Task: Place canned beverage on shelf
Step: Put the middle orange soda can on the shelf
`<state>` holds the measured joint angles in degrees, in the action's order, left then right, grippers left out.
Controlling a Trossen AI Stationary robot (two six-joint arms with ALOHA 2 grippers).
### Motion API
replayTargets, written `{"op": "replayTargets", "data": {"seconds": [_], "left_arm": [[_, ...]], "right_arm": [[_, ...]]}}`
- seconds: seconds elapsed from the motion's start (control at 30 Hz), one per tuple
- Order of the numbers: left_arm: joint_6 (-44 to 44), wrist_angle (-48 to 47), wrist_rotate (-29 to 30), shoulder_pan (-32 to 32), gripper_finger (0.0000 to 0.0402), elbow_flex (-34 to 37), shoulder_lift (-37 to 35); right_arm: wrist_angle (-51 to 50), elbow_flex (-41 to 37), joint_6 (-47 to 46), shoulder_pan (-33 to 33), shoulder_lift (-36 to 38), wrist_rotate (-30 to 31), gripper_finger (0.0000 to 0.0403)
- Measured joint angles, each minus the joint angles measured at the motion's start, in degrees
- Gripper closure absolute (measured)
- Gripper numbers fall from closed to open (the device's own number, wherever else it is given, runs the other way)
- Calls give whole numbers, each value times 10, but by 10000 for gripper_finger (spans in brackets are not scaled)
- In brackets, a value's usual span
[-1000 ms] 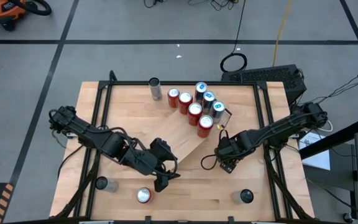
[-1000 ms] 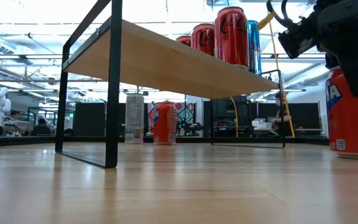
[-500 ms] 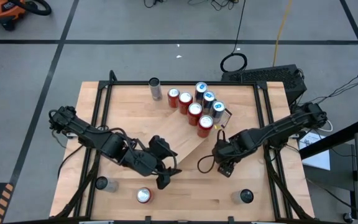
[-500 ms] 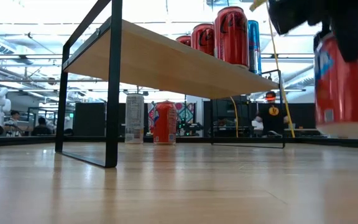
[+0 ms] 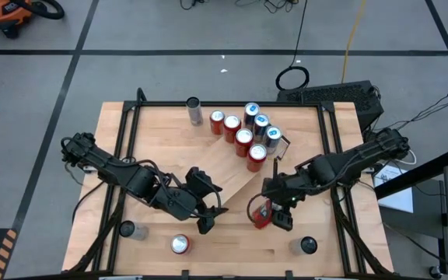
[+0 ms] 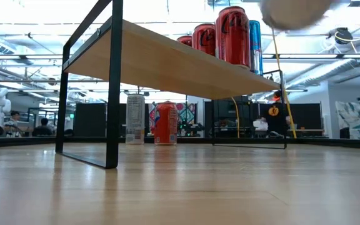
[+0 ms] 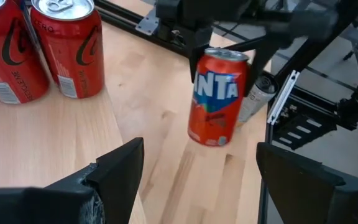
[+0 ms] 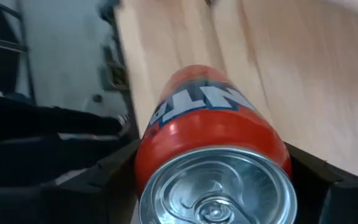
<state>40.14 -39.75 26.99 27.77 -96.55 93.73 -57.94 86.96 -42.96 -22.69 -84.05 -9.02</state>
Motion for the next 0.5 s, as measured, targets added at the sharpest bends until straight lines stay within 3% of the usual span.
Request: {"op": "replayTargets", "data": {"seconds": [0.27, 0.5], "left_arm": [[-4, 49, -58, 0, 89, 0, 0], [-3, 97, -73, 0, 74, 0, -6]], "right_arm": [[69, 52, 21, 0, 0, 2, 129], [148, 54, 21, 1, 0, 3, 129]]}}
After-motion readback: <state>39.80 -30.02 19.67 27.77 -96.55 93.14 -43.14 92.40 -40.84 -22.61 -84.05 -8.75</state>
